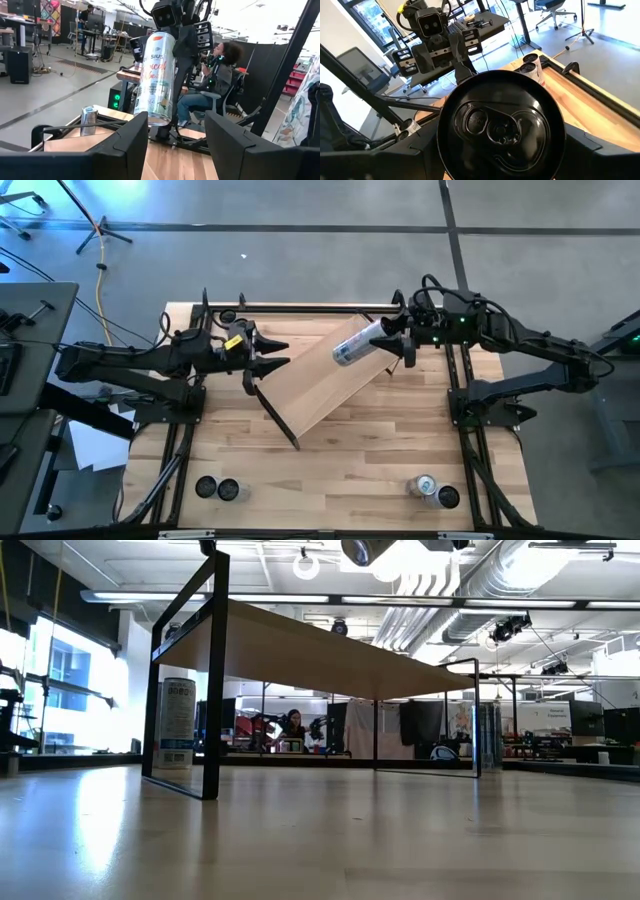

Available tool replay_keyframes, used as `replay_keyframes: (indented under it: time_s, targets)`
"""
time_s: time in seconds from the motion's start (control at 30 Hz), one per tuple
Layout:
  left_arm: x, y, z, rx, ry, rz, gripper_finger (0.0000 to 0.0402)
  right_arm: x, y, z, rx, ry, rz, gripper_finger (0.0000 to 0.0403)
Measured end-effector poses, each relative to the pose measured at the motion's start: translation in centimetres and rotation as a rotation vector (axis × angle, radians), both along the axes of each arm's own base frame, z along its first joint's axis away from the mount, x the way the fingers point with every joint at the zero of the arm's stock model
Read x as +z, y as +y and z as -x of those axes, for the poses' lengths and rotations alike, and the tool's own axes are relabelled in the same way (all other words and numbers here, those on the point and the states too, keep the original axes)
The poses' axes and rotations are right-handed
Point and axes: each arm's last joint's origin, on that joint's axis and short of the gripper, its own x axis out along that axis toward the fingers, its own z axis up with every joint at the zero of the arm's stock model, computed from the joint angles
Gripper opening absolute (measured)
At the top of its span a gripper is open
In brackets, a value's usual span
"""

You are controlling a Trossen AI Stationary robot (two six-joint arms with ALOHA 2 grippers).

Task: Place canned beverage on shelf
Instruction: Put the top white-yellow soda can on the shelf

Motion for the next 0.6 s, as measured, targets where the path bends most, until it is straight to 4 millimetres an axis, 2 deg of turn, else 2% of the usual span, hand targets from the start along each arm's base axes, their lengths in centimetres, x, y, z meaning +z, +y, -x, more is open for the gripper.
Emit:
replay_keyframes:
  time_s: [0.13,0.27,0.43,0.6]
  targets:
    - [0.1,0.0,0.0,0.0,-0.007,-0.001,0.0167,-0.2,0.1,-0.8,-0.019,0.011,-0.047,0.0254]
    - [0.8,0.0,0.1,0.001,-0.08,-0.002,0.0167,-0.4,0.4,-2.9,-0.037,0.072,0.026,0.0254]
    - [1.5,0.0,0.7,0.001,-0.136,-0.003,0.0167,-1.1,-0.3,-5.9,-0.129,0.283,0.069,0.0254]
    - [1.8,0.0,1.2,0.001,-0.152,-0.003,0.0167,-0.6,-1.1,-8.0,-0.232,0.469,0.13,0.0254]
